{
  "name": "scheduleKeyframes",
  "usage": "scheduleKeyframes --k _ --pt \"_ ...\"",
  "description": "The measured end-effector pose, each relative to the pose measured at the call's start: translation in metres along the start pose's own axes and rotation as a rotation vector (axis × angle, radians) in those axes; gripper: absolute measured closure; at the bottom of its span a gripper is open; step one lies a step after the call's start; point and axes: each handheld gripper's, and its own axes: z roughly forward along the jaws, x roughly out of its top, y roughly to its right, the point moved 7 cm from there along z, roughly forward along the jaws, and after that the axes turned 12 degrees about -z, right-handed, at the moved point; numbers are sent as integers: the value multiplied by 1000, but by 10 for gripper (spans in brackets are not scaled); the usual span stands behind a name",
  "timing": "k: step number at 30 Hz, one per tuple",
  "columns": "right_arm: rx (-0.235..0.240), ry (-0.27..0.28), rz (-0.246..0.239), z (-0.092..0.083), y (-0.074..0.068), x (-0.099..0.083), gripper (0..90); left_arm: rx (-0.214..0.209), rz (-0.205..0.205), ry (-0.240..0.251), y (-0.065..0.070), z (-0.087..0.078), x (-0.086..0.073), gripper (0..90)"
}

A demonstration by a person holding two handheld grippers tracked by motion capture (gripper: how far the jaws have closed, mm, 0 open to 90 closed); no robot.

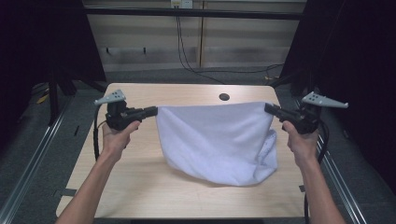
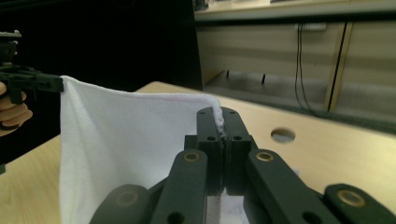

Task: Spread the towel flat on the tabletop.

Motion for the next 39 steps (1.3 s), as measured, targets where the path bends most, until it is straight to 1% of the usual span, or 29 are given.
scheduleKeyframes --k 2,4,6,7,9,10,11,12,13,14,16,17,18,20,21,22,24,25,28,29,30,31,32,33,34,35,36,37,39 --pt "-5 19 -26 -6 -1 22 882 -11 24 44 11 -10 22 890" --pt "-7 49 -50 -13 -1 44 881 -16 61 79 23 -22 44 890" --pt "-19 68 -89 -20 -2 65 882 -21 106 120 39 -34 66 890" --pt "-21 79 -98 -23 -3 75 881 -30 123 137 47 -39 74 890" --pt "-21 111 -111 -30 -6 90 882 -35 160 137 60 -44 80 890" --pt "-12 126 -112 -34 -9 93 882 -49 166 135 64 -46 77 890" --pt "-7 124 -116 -37 -13 92 882 -75 158 132 65 -47 70 890" --pt "2 122 -124 -40 -17 87 882 -92 146 118 65 -46 59 890" --pt "12 107 -129 -42 -21 78 882 -96 150 96 64 -44 46 890" --pt "29 91 -124 -45 -26 66 882 -107 130 68 62 -41 29 890" --pt "49 57 -115 -53 -36 36 882 -112 120 1 57 -37 -9 890" --pt "63 42 -102 -59 -42 20 882 -124 97 -26 54 -36 -27 890" --pt "78 33 -91 -65 -48 4 882 -141 85 -42 53 -37 -43 889" --pt "91 4 -67 -79 -59 -26 882 -175 43 -64 54 -43 -73 889" --pt "97 -10 -53 -88 -65 -39 882 -201 28 -80 57 -47 -87 889" --pt "104 -20 -50 -96 -71 -51 882 -206 28 -88 62 -51 -100 889" --pt "110 -76 -47 -113 -87 -73 881 -254 28 -139 74 -61 -124 889" --pt "109 -105 -52 -121 -96 -81 881 -258 40 -166 80 -66 -135 888" --pt "134 -141 -44 -145 -122 -101 879 -305 26 -230 95 -80 -164 885" --pt "141 -157 -43 -152 -130 -107 874 -323 25 -255 100 -83 -173 882" --pt "138 -169 -48 -158 -136 -111 863 -325 33 -277 103 -86 -179 880" --pt "139 -170 -37 -163 -140 -114 843 -339 23 -297 106 -90 -185 871" --pt "144 -180 -32 -168 -144 -117 814 -355 33 -315 108 -92 -188 850" --pt "136 -186 -30 -170 -145 -119 772 -356 31 -317 108 -95 -189 845" --pt "145 -197 -20 -170 -145 -120 741 -358 27 -312 107 -96 -189 821" --pt "145 -197 -23 -170 -144 -120 737 -364 14 -302 105 -97 -187 794" --pt "132 -190 -25 -167 -141 -120 721 -363 2 -295 102 -97 -185 767" --pt "130 -193 -19 -162 -138 -121 701 -354 -3 -289 99 -96 -183 746" --pt "110 -228 -45 -147 -131 -124 666 -324 -8 -296 91 -89 -180 760"
